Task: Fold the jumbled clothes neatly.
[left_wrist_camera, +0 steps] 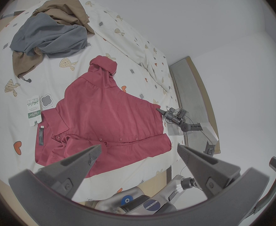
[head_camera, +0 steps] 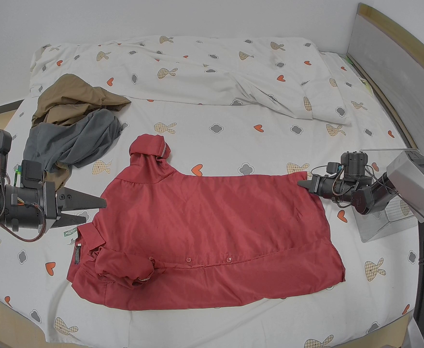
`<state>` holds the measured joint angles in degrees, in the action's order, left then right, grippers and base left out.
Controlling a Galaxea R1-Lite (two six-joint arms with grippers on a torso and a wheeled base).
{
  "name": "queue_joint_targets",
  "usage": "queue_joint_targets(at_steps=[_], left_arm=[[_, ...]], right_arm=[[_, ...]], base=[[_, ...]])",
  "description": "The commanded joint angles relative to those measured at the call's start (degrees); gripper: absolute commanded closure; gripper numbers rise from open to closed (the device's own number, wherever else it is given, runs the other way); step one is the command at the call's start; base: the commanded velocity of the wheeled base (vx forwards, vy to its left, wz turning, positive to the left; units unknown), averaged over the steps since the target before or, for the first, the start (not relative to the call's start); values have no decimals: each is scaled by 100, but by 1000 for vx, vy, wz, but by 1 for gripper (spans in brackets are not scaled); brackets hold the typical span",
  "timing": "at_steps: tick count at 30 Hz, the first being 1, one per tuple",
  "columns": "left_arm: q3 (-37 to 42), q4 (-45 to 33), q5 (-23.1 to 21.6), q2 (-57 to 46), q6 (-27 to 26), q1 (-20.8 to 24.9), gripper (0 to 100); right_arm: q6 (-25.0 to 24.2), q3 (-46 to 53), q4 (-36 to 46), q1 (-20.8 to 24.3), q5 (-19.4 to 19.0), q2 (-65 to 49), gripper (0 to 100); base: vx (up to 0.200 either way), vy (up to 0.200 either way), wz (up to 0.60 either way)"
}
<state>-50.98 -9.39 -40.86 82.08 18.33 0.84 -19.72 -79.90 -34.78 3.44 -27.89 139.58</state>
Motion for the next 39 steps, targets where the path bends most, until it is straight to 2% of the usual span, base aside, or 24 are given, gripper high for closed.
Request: queue_joint_targets(at_steps=[1, 5, 10, 16, 19, 25, 27, 28, 29, 36, 37, 39], left_arm=[[9, -2, -1, 54, 3, 39, 0], [9, -2, -1, 89, 3, 39, 0], [0, -2, -1, 133, 3, 39, 0], [0, -2, 8, 159, 3, 39, 0], [-8, 7, 17, 282, 3, 39, 0], [-70, 77, 158, 722, -366, 13, 0], [-96, 332, 325, 1029, -541, -5, 0], [-210, 763, 492, 1434, -533, -49, 0], [-272, 877, 509, 1566, -533, -84, 0], [-1098, 1027, 500, 2392, -559, -401, 0], [-1529, 1044, 492, 2778, -647, -559, 0], [-1863, 1106, 483, 3068, -875, -682, 0]], right_arm=[[4, 9, -20, -36, -6, -195, 100], [12, 229, -20, 8, -6, -449, 100], [100, 958, -82, 122, -6, -1065, 100], [566, 1776, -90, 228, 3, -1697, 100], [645, 2013, -90, 245, 12, -1926, 100], [680, 2347, -90, 263, 21, -2234, 100], [751, 2514, -90, 351, 21, -2392, 100], [847, 2672, -90, 412, 21, -2524, 100], [865, 2699, -90, 438, 21, -2550, 100], [883, 2848, -90, 579, 38, -2594, 100], [883, 2998, -90, 632, 38, -2664, 100], [883, 3156, -90, 676, 38, -2840, 100]], base=[[0, 0, 0], [0, 0, 0], [0, 0, 0], [0, 0, 0], [0, 0, 0], [0, 0, 0], [0, 0, 0], [0, 0, 0], [0, 0, 0], [0, 0, 0], [0, 0, 0], [0, 0, 0]])
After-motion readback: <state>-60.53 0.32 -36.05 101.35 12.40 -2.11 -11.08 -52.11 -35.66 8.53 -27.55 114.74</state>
